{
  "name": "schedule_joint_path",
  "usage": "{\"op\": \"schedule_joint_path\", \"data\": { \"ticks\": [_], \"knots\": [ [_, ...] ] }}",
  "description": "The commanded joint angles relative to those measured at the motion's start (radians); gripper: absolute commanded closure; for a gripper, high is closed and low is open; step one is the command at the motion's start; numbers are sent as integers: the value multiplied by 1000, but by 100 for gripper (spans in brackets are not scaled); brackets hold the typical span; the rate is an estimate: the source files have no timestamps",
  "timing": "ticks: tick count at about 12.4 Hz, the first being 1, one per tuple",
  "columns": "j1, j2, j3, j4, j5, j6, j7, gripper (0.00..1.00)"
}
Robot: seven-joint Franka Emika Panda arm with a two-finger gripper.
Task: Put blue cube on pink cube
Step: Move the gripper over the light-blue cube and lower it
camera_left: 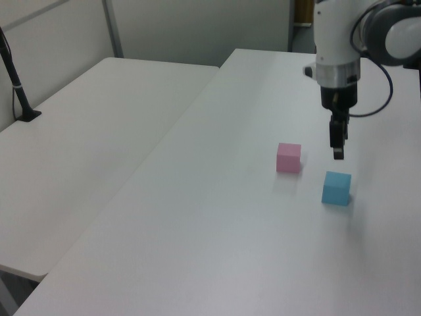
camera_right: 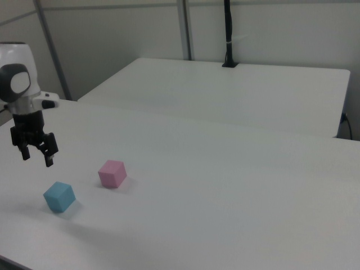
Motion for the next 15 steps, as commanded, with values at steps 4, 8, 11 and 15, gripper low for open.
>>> {"op": "schedule_joint_path", "data": {
  "ticks": [4,8,11,15],
  "knots": [
    [-5,-16,50,-179,-50,219,82,0],
    [-13,2,50,-191,-89,274,102,0],
    [-39,54,52,-190,-126,299,102,0],
    [-48,99,52,-190,-148,342,102,0]
  ]
}}
